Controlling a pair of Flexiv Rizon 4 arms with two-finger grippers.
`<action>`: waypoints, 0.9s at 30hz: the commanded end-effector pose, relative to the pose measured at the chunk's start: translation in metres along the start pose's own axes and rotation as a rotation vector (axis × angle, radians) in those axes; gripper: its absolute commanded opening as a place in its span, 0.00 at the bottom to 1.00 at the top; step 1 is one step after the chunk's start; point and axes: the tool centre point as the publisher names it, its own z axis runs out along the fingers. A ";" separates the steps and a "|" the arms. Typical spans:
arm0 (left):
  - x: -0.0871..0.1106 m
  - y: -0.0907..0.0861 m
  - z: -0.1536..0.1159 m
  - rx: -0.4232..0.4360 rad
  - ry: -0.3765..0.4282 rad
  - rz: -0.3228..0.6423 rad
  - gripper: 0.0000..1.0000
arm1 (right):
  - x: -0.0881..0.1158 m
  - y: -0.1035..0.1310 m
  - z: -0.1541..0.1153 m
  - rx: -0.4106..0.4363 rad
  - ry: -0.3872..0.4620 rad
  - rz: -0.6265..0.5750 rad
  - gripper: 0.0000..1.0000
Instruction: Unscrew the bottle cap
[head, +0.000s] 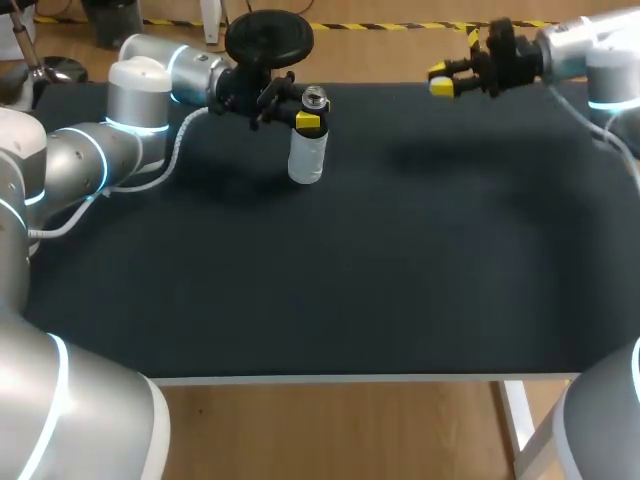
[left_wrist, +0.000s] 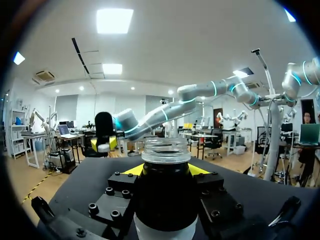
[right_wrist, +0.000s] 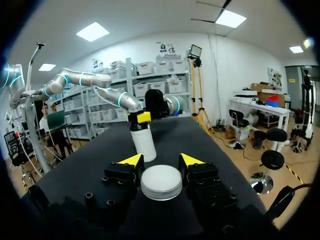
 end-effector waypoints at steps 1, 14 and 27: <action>-0.005 0.002 -0.002 0.003 0.013 0.000 0.00 | 0.010 -0.023 0.007 0.061 -0.413 0.065 0.00; -0.005 0.002 -0.002 0.003 0.013 0.000 0.00 | 0.011 -0.082 0.012 0.254 -0.555 0.068 0.00; -0.005 0.002 -0.002 0.003 0.013 0.000 0.00 | 0.011 -0.083 0.007 0.228 -0.566 0.099 1.00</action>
